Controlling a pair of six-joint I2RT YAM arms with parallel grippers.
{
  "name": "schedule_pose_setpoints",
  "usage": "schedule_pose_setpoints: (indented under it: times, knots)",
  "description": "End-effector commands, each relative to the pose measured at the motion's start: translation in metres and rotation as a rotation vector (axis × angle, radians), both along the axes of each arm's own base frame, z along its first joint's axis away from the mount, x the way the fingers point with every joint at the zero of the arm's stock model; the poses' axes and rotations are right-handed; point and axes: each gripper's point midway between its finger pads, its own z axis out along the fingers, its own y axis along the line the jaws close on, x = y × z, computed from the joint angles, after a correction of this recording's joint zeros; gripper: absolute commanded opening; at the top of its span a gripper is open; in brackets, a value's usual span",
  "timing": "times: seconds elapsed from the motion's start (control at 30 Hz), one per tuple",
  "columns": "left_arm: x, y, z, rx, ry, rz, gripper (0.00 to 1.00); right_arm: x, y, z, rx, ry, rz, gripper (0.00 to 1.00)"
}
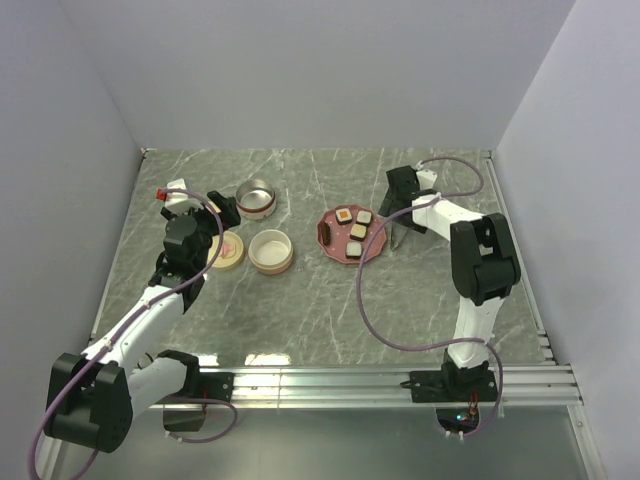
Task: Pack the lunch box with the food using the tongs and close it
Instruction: Grab the clamp with the right arm
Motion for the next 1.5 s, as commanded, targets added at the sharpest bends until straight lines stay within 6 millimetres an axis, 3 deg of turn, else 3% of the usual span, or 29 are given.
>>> schedule_pose_setpoints:
  times: [0.0, 0.6, 0.73, 0.93, 1.13, 1.33, 1.47]
  knots:
    - [0.0, -0.001, 0.016, -0.024, -0.061, -0.007, 0.95, 0.007, -0.008, 0.011, 0.008, -0.016, -0.018, 0.98]
    - [-0.002, 0.0, 0.019, -0.024, -0.069, -0.009, 0.95, 0.031, -0.004, 0.003, -0.034, 0.1, 0.055, 0.87]
    - [-0.004, 0.001, 0.021, -0.027, -0.075, -0.007, 0.95, 0.02, -0.007, -0.002, -0.042, 0.136, 0.047, 0.78]
    - [-0.004, 0.0, 0.021, -0.029, -0.076, -0.013, 0.95, 0.006, -0.004, -0.007, -0.025, 0.181, 0.079, 0.77]
    - [-0.007, 0.001, 0.024, -0.031, -0.085, -0.015, 0.95, 0.002, 0.002, -0.011, -0.011, 0.225, 0.131, 0.78]
    - [-0.009, 0.001, 0.027, -0.033, -0.094, -0.018, 0.96, -0.003, 0.005, -0.017, -0.004, 0.272, 0.165, 0.66]
    - [-0.009, 0.001, 0.026, -0.034, -0.094, -0.02, 0.96, -0.002, 0.012, -0.02, 0.033, 0.273, 0.197, 0.64]
